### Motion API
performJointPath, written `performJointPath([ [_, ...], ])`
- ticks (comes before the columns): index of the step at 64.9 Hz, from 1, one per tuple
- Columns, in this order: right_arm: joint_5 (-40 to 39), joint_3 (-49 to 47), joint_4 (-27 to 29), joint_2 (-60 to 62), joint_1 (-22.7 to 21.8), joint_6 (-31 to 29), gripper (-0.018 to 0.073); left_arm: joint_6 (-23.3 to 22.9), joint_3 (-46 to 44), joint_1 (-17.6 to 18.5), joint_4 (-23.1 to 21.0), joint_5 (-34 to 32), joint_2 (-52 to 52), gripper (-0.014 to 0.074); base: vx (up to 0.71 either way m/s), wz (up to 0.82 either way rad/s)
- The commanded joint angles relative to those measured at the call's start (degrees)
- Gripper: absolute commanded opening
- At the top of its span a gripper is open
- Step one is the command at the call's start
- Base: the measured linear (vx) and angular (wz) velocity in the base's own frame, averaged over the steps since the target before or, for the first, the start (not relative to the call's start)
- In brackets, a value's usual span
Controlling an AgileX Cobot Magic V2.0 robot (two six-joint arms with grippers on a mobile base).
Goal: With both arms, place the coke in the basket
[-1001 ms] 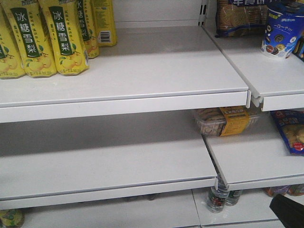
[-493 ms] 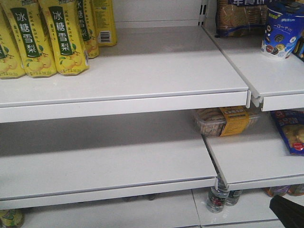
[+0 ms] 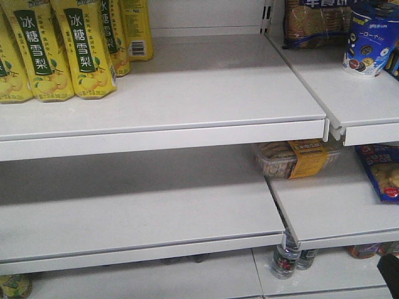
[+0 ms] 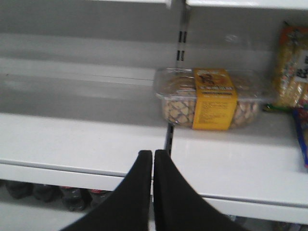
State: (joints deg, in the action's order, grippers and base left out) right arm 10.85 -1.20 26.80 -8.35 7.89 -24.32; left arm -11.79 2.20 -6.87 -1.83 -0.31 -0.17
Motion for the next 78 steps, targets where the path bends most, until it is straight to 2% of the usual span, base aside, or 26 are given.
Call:
performJointPath([
  [1,-6.0,1.9,-7.9,2.3,-1.9,12.6,-0.0005,2.4,0.2,0.1,3.0,-9.3,-1.4,-0.0005,0.00,0.00],
  [9,-7.2,3.9,-20.5,5.3,-3.2,26.3,-0.0005,2.4,0.2,0.1,3.0,-9.3,-1.4,-0.0005,0.00,0.00],
  [15,-7.5,3.9,-30.8,7.5,-3.8,33.8,-0.0005,2.4,0.2,0.1,3.0,-9.3,-1.4,-0.0005,0.00,0.00],
  [20,-7.7,3.9,-36.3,9.8,-3.8,37.5,-0.0005,2.4,0.2,0.1,3.0,-9.3,-1.4,-0.0005,0.00,0.00],
  [25,-9.1,3.9,-38.9,9.6,-3.8,38.6,-0.0005,2.4,0.2,0.1,3.0,-9.3,-1.4,-0.0005,0.00,0.00],
  [45,-12.5,3.9,-39.6,9.6,-3.8,38.4,-0.0005,2.4,0.2,0.1,3.0,-9.2,-1.4,-0.0005,0.00,0.00],
  [78,-12.5,3.9,-38.7,9.6,-3.8,38.3,-0.0005,2.4,0.2,0.1,3.0,-9.2,-1.4,-0.0005,0.00,0.00],
])
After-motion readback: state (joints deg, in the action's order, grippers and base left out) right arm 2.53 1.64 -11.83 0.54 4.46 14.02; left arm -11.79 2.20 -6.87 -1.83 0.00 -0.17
